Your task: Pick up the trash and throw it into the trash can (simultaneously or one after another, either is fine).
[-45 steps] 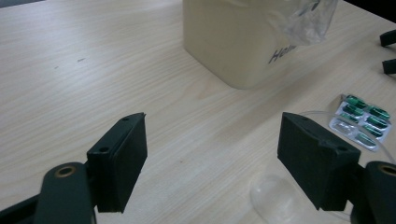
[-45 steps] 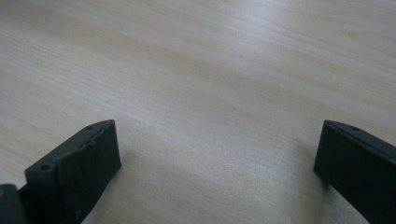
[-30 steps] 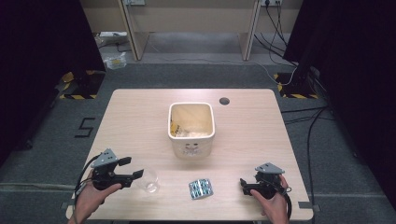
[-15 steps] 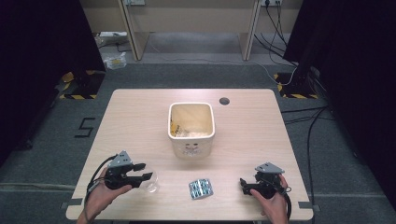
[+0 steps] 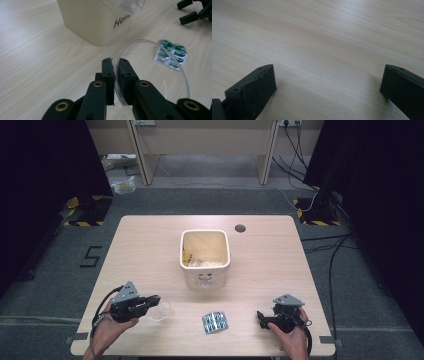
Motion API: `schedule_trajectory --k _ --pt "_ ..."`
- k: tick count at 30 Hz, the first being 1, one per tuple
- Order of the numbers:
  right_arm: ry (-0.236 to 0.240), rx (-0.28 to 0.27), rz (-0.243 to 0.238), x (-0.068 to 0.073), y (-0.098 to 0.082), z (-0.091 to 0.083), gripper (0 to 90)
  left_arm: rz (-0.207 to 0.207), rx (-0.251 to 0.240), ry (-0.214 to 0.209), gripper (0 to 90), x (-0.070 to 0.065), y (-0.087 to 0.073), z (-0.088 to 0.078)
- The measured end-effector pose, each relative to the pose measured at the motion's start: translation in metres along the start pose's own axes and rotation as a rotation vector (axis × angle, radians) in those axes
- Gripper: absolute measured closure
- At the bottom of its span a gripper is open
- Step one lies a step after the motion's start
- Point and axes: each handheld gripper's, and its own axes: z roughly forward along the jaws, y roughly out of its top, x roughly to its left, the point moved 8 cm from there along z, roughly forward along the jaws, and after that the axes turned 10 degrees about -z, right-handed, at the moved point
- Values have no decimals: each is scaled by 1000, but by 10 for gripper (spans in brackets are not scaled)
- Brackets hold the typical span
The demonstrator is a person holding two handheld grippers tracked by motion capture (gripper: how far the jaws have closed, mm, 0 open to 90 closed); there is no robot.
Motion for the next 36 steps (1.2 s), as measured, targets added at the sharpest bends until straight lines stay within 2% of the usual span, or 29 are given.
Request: schedule_trajectory --k 2,10,19,24,33,36 --pt "0 0 -1 0 0 0 3 2 -21 19 842 4 7 -3" --pt "0 0 -2 0 0 0 3 -30 -86 35 840 15 25 -9" --pt "0 0 -1 0 0 0 3 -30 -121 64 840 23 45 -9" --pt "3 -1 -4 0 0 0 2 -9 -124 90 839 30 59 -14" --pt "7 -2 -10 0 1 1 3 -21 -165 82 840 36 80 -21" --pt "6 -1 -14 -1 1 1 2 -17 -161 81 839 35 82 -20"
